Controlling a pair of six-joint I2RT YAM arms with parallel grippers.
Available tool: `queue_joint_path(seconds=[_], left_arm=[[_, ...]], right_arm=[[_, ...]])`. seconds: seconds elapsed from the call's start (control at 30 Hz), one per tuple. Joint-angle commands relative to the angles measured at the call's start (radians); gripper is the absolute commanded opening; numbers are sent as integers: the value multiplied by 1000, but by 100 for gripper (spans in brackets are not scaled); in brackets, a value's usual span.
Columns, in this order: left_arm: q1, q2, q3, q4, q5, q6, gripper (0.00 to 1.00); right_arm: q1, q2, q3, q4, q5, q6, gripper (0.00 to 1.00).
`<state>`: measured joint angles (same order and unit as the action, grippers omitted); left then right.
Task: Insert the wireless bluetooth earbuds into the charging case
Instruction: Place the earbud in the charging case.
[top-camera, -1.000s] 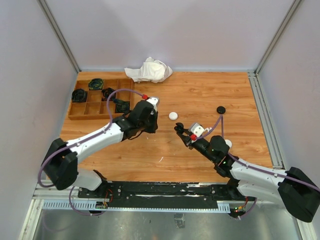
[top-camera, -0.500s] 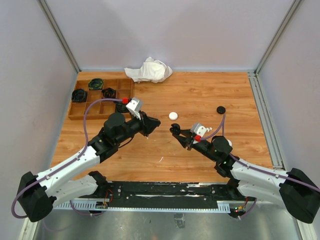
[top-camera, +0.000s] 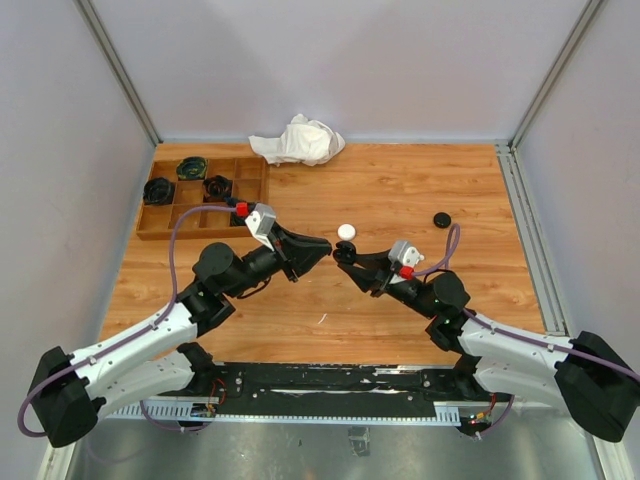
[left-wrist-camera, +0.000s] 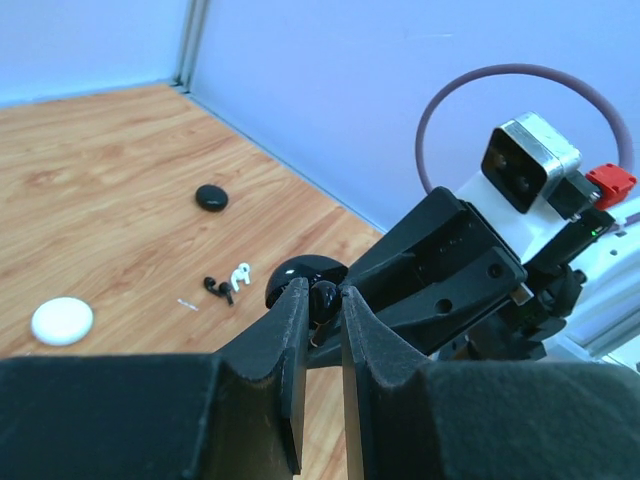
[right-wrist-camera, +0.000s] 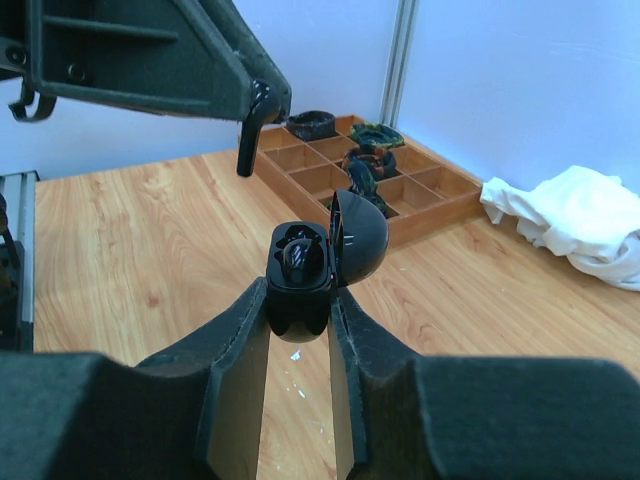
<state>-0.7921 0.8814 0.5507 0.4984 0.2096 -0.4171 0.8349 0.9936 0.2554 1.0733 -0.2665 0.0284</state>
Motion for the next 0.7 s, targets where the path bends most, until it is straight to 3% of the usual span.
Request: queue_joint_path(seconds=[0.0, 0.67], left_arm=[[-26, 4, -18, 136, 15, -23, 11], [-65, 74, -22, 185, -18, -28, 11]], right_arm=[[-5, -15, 34, 94, -31, 51, 26], [-4, -32, 36, 145, -46, 105, 26]])
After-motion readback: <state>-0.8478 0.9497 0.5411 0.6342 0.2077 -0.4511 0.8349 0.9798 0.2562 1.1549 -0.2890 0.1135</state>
